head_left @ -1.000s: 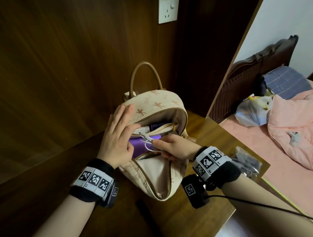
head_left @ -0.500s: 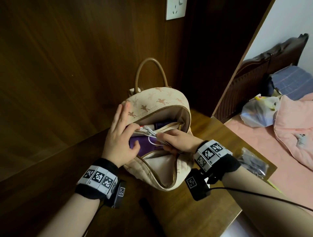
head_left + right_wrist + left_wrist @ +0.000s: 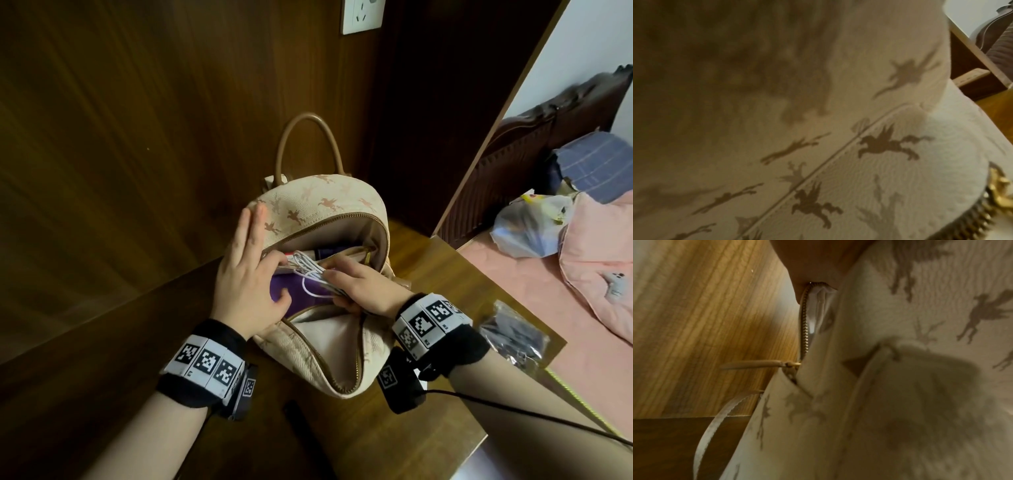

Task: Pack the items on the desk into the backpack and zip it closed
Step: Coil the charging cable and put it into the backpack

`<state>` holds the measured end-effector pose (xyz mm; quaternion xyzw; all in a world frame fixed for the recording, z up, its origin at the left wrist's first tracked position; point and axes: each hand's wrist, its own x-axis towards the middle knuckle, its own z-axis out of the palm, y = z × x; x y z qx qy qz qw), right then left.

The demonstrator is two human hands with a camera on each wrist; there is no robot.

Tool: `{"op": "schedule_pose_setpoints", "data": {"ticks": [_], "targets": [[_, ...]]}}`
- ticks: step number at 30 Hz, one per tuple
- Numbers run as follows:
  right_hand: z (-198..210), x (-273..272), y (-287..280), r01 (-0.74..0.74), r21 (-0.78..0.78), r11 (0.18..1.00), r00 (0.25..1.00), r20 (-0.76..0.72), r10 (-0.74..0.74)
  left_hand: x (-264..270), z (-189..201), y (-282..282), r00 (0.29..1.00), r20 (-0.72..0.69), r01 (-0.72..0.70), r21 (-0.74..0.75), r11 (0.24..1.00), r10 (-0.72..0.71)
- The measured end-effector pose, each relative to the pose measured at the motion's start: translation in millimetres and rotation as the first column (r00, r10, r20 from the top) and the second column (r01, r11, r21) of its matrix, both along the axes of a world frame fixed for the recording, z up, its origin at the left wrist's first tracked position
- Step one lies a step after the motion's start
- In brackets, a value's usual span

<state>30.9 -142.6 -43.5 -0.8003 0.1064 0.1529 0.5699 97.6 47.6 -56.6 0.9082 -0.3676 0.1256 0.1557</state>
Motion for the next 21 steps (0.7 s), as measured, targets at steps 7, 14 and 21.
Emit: {"op": "schedule_pose_setpoints", "data": {"ticks": [7,14,21], "targets": [[15.8,12.3,-2.5,-0.032,-0.289,0.957,0.936,0.328,0.131,1.6,-0.6,-0.6,0.999,0.037,0.020,0.002,1.000,-0.020],[1.5,6.9,3.4,-0.061,-0.373,0.926,0.924,0.330,0.194,2.7,-1.9,1.0,0.999,0.027,0.029,-0.030,0.999,-0.029],[-8.6,-1.7,3.1,0.006,-0.305,0.952,0.923,0.367,0.112,2.8,-3.5,0.8,1.000,-0.008,0.001,-0.006,1.000,-0.001]]}}
